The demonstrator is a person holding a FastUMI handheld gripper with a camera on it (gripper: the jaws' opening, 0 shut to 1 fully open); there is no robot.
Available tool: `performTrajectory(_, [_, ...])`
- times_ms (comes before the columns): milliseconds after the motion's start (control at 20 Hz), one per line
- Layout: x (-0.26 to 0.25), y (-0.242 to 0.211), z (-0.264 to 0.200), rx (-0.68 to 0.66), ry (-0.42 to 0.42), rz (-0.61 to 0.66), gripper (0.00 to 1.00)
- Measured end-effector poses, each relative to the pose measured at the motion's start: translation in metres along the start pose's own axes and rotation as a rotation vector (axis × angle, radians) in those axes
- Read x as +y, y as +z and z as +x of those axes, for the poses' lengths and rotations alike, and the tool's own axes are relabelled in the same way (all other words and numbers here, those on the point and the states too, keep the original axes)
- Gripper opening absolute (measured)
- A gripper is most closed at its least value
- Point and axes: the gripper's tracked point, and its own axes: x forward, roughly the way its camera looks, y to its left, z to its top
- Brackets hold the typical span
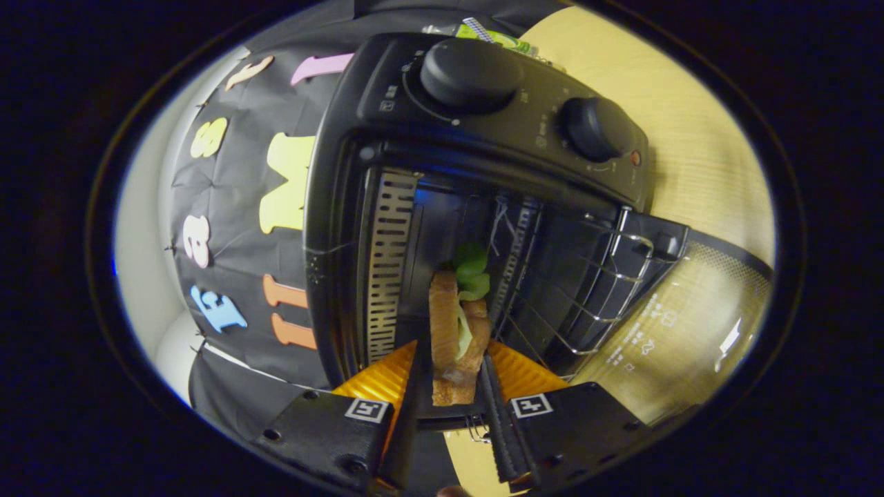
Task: Open the toaster oven, put the food inside, and close the toaster oven door.
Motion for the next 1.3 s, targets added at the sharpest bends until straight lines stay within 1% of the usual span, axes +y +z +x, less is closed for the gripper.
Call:
performTrajectory(100, [0.007, -0.006, 0.0, 0.035, 0.003, -0.028, 0.56])
performTrajectory(400, [-0.004, -0.015, -0.002, 0.12, -0.122, -0.167, 0.8])
performTrajectory(450, [-0.005, -0.018, -0.002, 0.137, -0.143, -0.208, 0.8])
performTrajectory(550, [-0.006, -0.025, -0.005, 0.175, -0.185, -0.308, 0.85])
performTrajectory(600, [-0.006, -0.026, -0.008, 0.19, -0.217, -0.367, 0.92])
performTrajectory(700, [-0.012, -0.027, -0.01, 0.204, -0.293, -0.481, 1.0])
performTrajectory(800, [-0.009, -0.031, -0.017, 0.216, -0.331, -0.537, 1.0])
performTrajectory(950, [-0.014, -0.035, -0.032, 0.236, -0.393, -0.578, 1.0])
performTrajectory(1100, [-0.006, -0.036, -0.05, 0.257, -0.409, -0.635, 1.0])
performTrajectory(1250, [0.013, -0.036, -0.074, 0.257, -0.398, -0.73, 1.0])
performTrajectory(1300, [0.021, -0.038, -0.085, 0.25, -0.392, -0.741, 1.0])
